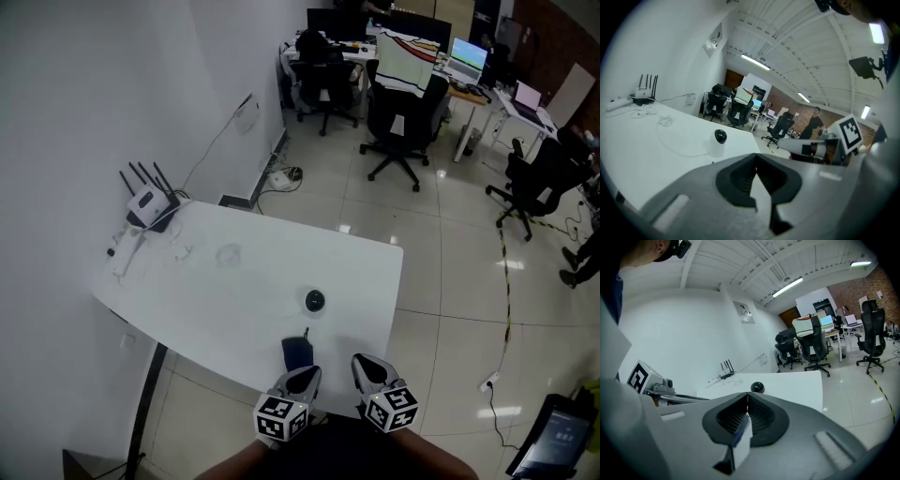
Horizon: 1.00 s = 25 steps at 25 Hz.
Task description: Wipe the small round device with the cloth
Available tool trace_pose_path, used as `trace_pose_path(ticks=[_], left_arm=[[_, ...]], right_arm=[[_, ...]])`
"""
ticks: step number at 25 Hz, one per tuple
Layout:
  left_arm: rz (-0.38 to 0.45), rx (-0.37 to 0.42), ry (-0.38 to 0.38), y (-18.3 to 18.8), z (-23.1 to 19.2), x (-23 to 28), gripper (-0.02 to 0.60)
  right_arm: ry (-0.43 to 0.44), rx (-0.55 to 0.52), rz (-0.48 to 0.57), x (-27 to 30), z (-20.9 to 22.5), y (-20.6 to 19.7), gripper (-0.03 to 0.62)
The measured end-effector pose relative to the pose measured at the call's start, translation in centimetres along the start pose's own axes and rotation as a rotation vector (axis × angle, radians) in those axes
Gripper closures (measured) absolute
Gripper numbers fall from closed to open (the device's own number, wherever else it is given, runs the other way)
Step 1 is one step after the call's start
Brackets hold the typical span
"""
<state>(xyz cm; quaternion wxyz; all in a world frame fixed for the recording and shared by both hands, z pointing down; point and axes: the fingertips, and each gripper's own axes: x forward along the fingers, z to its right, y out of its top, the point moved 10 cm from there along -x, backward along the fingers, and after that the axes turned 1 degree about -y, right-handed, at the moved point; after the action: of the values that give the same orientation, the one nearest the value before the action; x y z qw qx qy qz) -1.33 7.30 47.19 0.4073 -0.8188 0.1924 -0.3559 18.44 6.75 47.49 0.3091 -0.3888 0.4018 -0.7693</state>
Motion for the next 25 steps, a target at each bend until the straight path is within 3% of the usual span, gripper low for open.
trace_pose_path(ticks=[12, 25], left_arm=[[0.022, -0.035, 0.093, -0.6, 1.5, 0.3, 0.578], [-0.001, -0.136, 0.144, -0.5, -4.5, -1.2, 0.578]], right_arm=[[0.091, 0.012, -0.042, 0.4, 2.0, 0.2, 0.583], [0.105, -0.003, -0.158, 6.3, 0.1, 0.0, 0.582]])
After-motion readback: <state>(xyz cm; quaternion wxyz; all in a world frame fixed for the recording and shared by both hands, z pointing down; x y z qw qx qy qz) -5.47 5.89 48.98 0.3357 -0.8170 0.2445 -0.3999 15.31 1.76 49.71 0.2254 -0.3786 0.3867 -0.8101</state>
